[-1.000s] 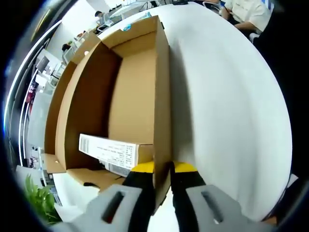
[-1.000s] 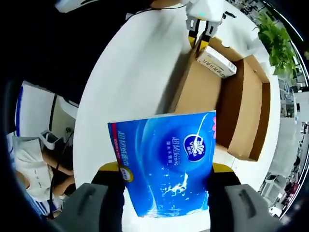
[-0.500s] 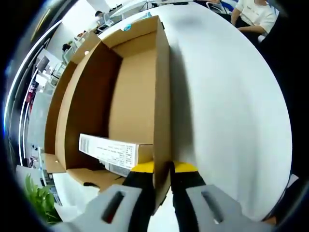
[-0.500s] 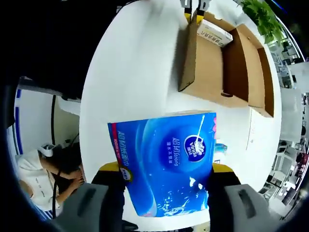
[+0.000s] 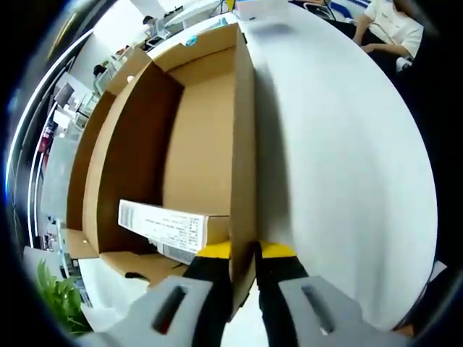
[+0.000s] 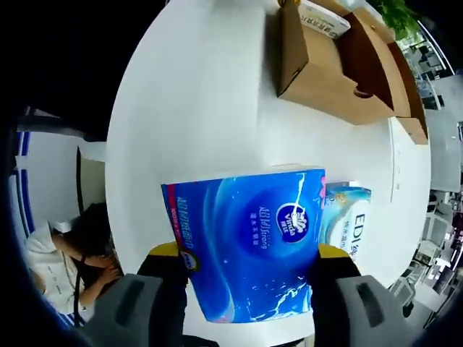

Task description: Operate the shoe box by opening the lid, removing the specified soft item, and placing it in the target area until the item is outside and the box remains undamaged.

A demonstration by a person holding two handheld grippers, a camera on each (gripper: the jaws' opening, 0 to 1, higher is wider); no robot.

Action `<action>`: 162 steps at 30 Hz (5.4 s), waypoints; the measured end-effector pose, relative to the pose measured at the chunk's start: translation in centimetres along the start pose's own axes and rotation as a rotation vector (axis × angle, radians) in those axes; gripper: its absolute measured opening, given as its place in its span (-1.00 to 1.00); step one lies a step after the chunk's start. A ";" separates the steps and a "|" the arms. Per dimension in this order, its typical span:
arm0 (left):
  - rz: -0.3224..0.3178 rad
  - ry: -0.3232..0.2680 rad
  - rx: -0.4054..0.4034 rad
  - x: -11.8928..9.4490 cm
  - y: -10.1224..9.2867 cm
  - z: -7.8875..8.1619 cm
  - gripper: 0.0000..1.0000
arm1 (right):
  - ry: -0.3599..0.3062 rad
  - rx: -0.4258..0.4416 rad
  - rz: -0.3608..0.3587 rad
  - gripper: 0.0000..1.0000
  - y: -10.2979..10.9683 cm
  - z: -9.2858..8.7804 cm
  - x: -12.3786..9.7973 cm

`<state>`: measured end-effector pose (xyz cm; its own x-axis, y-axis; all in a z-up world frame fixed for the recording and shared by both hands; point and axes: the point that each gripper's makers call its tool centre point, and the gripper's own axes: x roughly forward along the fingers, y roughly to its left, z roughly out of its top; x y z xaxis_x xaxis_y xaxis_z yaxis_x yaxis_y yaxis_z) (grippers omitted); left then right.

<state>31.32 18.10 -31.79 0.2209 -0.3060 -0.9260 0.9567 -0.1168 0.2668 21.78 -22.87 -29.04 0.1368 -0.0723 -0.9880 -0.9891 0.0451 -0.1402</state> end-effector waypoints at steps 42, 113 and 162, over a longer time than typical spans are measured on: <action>0.013 0.012 0.015 0.1 0.1 0.0 -0.78 | 0.003 0.006 -0.014 0.41 -1.3 -1.8 4.1; 0.019 0.009 0.027 0.0 0.0 0.0 -0.77 | -0.022 0.043 -0.119 0.21 -2.4 -0.3 -1.9; 0.007 -0.004 0.029 -0.1 0.2 0.1 -0.77 | -0.513 -0.474 -0.252 0.12 -15.6 33.1 -7.9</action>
<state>31.52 17.98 -31.64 0.2265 -0.3110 -0.9230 0.9493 -0.1418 0.2807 37.92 9.98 -21.19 0.2562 0.4563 -0.8521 -0.8259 -0.3547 -0.4383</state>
